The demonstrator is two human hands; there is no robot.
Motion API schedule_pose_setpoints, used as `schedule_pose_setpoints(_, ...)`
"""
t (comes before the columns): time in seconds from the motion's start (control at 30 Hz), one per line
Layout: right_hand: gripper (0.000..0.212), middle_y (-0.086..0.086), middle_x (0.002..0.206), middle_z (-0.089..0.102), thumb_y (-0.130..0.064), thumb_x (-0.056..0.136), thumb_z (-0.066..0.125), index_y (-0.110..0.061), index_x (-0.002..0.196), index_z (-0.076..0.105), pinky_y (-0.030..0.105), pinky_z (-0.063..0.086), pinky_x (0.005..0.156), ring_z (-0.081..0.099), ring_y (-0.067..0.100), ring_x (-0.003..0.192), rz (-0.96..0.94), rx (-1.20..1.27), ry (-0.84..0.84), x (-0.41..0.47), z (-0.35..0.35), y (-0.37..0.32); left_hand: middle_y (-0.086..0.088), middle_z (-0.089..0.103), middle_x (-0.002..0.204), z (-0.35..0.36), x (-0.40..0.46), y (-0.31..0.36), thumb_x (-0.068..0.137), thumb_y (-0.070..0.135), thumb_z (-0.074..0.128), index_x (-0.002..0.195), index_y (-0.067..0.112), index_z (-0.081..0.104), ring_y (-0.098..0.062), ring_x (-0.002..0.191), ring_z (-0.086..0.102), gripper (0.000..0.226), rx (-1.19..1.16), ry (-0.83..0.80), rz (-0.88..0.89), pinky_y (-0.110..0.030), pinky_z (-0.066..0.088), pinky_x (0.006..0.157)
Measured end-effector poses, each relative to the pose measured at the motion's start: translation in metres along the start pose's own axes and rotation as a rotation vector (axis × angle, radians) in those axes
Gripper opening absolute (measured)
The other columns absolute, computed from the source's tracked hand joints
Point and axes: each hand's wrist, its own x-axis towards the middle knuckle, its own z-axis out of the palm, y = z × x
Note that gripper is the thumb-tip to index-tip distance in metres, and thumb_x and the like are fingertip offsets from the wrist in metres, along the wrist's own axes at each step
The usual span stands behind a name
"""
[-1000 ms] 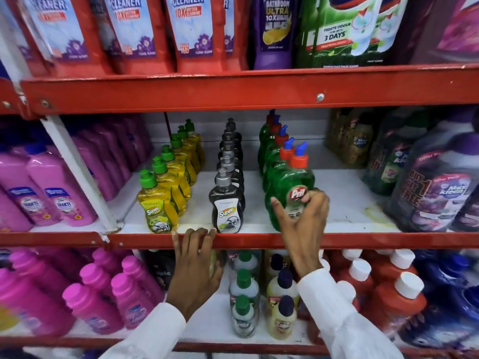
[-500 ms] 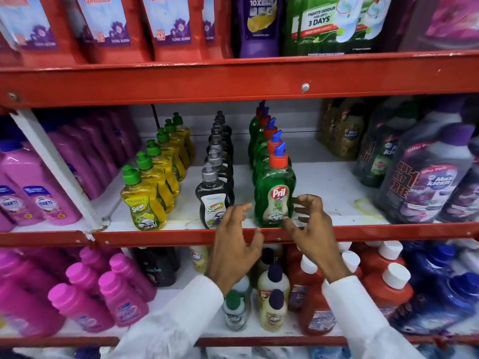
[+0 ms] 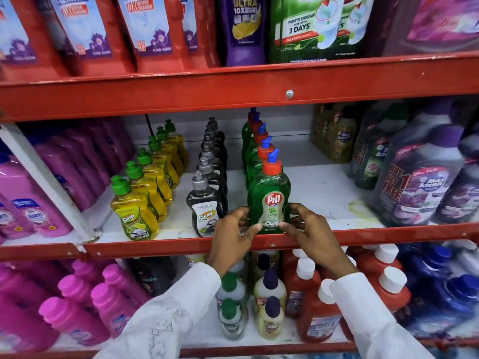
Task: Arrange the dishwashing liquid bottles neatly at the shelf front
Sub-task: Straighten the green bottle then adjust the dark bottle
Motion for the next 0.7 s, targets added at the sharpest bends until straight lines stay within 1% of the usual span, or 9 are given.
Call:
schedule_pose_setpoints(0.1, 0.046, 0.002, 0.123, 0.071, -0.028, 0.088, 0.072, -0.020, 0.131, 0.056, 0.012, 0.052, 0.083, 0.068, 0.009, 0.102, 0.019, 0.036, -0.013, -0.001, 0.001, 0.000, -0.004, 0.074, 0.120, -0.001, -0.001, 0.001, 0.088, 0.025, 0.074, 0.129, 0.011, 0.062, -0.008, 0.104, 0.070, 0.045, -0.002, 0.003, 0.007, -0.031, 0.060, 0.092)
schedule_pose_setpoints(0.17, 0.053, 0.000, 0.123, 0.070, -0.029, 0.084, 0.076, -0.020, 0.132, 0.055, 0.014, 0.054, 0.083, 0.068, 0.010, 0.101, 0.043, 0.096, 0.036, -0.005, 0.004, -0.002, -0.002, 0.072, 0.124, -0.002, -0.005, 0.003, 0.089, 0.025, 0.073, 0.133, 0.013, 0.060, -0.009, 0.109, 0.069, 0.048, -0.013, 0.009, 0.019, -0.035, 0.058, 0.097)
schedule_pose_setpoints(0.27, 0.054, 0.000, 0.107, 0.063, -0.033, 0.078, 0.082, -0.019, 0.124, 0.060, 0.025, 0.054, 0.080, 0.064, 0.015, 0.090, 0.032, 0.106, 0.385, -0.018, 0.010, -0.011, 0.003, 0.072, 0.122, -0.013, -0.027, 0.008, 0.090, 0.011, 0.070, 0.128, 0.016, 0.065, -0.004, 0.111, 0.067, 0.039, -0.137, 0.127, 0.082, -0.026, 0.056, 0.098)
schedule_pose_setpoints(0.33, 0.032, 0.002, 0.087, 0.057, -0.025, 0.080, 0.079, -0.013, 0.106, 0.064, 0.017, 0.046, 0.076, 0.056, 0.017, 0.076, -0.092, 0.068, 0.639, -0.033, 0.018, -0.024, 0.007, 0.075, 0.108, -0.029, -0.046, 0.007, 0.087, 0.001, 0.065, 0.110, 0.016, 0.074, -0.008, 0.102, 0.070, 0.029, -0.144, 0.343, 0.180, -0.023, 0.056, 0.091)
schedule_pose_setpoints(0.37, 0.023, 0.001, 0.082, 0.056, -0.019, 0.080, 0.077, -0.011, 0.098, 0.065, 0.011, 0.042, 0.075, 0.053, 0.014, 0.072, -0.173, 0.053, 0.673, -0.040, 0.026, -0.035, 0.007, 0.075, 0.102, -0.039, -0.053, 0.003, 0.084, -0.001, 0.063, 0.101, 0.016, 0.076, -0.011, 0.097, 0.071, 0.028, -0.138, 0.452, 0.208, -0.024, 0.056, 0.088)
schedule_pose_setpoints(0.43, 0.016, -0.003, 0.084, 0.060, -0.009, 0.081, 0.074, -0.010, 0.094, 0.067, 0.004, 0.040, 0.077, 0.052, 0.003, 0.074, -0.307, 0.036, 0.563, -0.046, 0.049, -0.054, 0.001, 0.073, 0.098, -0.059, -0.053, -0.012, 0.080, 0.001, 0.061, 0.097, 0.021, 0.072, -0.017, 0.092, 0.070, 0.028, -0.152, 0.600, 0.194, -0.032, 0.057, 0.085)
schedule_pose_setpoints(0.5, 0.022, -0.005, 0.099, 0.063, -0.010, 0.086, 0.071, -0.015, 0.107, 0.066, 0.008, 0.046, 0.086, 0.054, -0.002, 0.087, -0.303, 0.048, 0.352, -0.038, 0.072, -0.070, -0.003, 0.070, 0.105, -0.076, -0.043, -0.027, 0.078, 0.010, 0.063, 0.106, 0.023, 0.066, -0.018, 0.095, 0.068, 0.031, -0.159, 0.617, 0.104, -0.034, 0.057, 0.087)
schedule_pose_setpoints(0.6, 0.044, -0.005, 0.127, 0.058, -0.021, 0.092, 0.065, -0.017, 0.134, 0.053, 0.019, 0.042, 0.103, 0.054, 0.004, 0.113, -0.182, 0.020, 0.130, -0.012, 0.095, -0.086, -0.003, 0.069, 0.117, -0.092, -0.028, -0.046, 0.077, 0.017, 0.078, 0.125, 0.016, 0.058, -0.014, 0.101, 0.068, 0.052, -0.043, 0.383, -0.039, -0.030, 0.056, 0.090)
schedule_pose_setpoints(0.7, 0.043, 0.003, 0.131, 0.065, -0.021, 0.094, 0.061, -0.016, 0.135, 0.050, 0.019, 0.043, 0.098, 0.063, 0.018, 0.117, -0.147, -0.024, -0.022, 0.007, 0.103, -0.091, 0.005, 0.072, 0.112, -0.098, -0.020, -0.055, 0.078, 0.021, 0.083, 0.118, 0.022, 0.060, -0.004, 0.095, 0.069, 0.046, 0.072, 0.213, -0.019, -0.025, 0.058, 0.086)
